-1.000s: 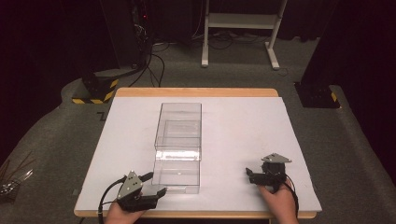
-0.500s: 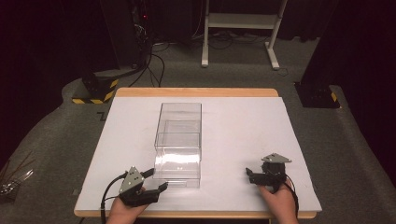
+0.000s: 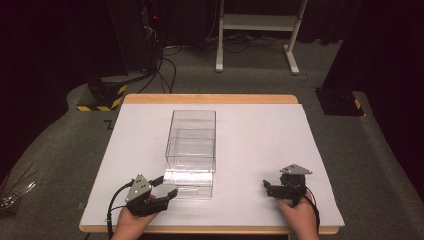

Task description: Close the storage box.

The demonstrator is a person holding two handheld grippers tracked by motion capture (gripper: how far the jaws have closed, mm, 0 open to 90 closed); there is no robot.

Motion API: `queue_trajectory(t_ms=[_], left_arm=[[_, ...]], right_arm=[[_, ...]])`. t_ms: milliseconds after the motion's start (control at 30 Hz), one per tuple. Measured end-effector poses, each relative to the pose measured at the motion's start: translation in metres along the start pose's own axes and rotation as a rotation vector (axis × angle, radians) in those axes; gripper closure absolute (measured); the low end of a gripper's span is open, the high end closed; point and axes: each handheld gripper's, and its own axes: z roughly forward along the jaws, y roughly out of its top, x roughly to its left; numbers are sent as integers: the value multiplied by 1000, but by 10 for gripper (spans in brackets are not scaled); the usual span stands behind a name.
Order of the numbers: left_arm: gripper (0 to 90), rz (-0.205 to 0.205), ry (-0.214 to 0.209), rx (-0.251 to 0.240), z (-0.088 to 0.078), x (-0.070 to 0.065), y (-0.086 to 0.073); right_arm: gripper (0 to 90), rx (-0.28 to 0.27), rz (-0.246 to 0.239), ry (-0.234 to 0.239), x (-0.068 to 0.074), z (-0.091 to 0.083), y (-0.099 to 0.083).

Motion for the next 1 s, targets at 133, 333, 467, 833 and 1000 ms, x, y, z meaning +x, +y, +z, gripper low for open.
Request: queue_trajectory(t_ms=[133, 333, 467, 833, 1000], left_arm=[[360, -1, 7, -5, 4, 1, 2], [389, -19, 17, -11, 8, 7, 4], [402, -11, 18, -9, 9, 10, 4], [454, -13, 61, -3, 20, 15, 9], [515, 1, 92, 14, 21, 15, 9]], right_arm=[[94, 0, 0, 0, 0, 0, 0], [94, 0, 0, 0, 0, 0, 0], [94, -1, 0, 0, 0, 0, 0], [94, -1, 0, 0, 0, 0, 0], [95, -1, 0, 0, 0, 0, 0]])
